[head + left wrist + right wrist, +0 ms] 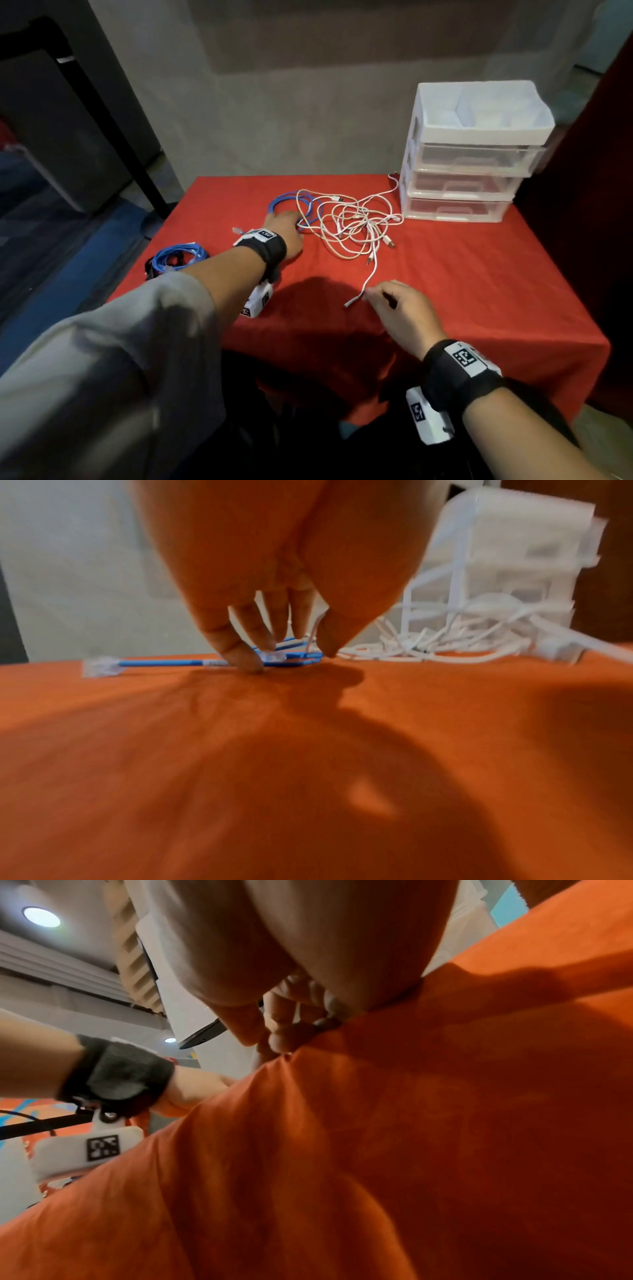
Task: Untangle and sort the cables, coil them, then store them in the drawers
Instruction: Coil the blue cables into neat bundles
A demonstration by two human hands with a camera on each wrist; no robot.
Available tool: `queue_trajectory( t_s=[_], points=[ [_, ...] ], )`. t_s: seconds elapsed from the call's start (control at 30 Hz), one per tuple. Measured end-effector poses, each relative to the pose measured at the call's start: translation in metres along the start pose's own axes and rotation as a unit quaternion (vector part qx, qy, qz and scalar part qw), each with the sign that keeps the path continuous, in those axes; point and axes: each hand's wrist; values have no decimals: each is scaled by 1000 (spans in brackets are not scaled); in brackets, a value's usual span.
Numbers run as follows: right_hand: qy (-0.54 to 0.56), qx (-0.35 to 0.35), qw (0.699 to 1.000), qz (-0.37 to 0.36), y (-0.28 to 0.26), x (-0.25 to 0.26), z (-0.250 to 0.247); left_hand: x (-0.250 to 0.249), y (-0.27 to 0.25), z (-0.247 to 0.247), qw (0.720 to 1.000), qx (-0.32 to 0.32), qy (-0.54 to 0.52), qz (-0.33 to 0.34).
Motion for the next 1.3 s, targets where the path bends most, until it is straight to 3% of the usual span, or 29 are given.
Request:
queue_trajectory(
  t_s=[0.1, 0.23, 0.37, 0.47, 0.6, 0.67, 0.77, 0.93, 1.07, 1.17, 1.3],
  points=[
    [22, -1, 1000, 1, 0, -2, -3, 2, 23, 3, 994, 47, 92, -36],
    [27, -13, 999, -13, 1, -3, -4, 5, 24, -6, 987, 100, 100, -70],
    [9, -23, 999, -30, 2, -2, -2, 15, 10, -32, 994, 0, 70, -84],
    [12, -23, 999, -33, 1, -2, -2, 21, 0, -52, 994, -91, 8, -53],
    [13, -22, 999, -34, 0, -1, -2, 23, -8, -81, 995, -86, -37, 28],
    [14, -16, 999, -29, -1, -1, -2, 26, -9, -99, 992, -112, -49, 11],
    [4, -4, 1000, -12, -3, -1, -3, 31, -18, -114, 991, -102, -77, -26],
    [29, 24, 999, 20, -5, 7, -10, 34, -40, -126, 945, -196, -253, -74],
    [119, 58, 990, 52, -8, 24, -18, 21, -80, -129, 880, -250, -393, -88],
    [192, 90, 977, 29, -18, 61, -20, -11, -117, -130, 814, -250, -520, -71],
    [266, 126, 955, -28, -32, 129, -24, -55, -154, -119, 776, -203, -595, -47]
  ],
)
Point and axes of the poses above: each hand's wrist, its own y-axis towards the middle knuckle, its own z-axis out of the palm, x = y × z, and after that the axes turned 3 degrees about z, right-handed
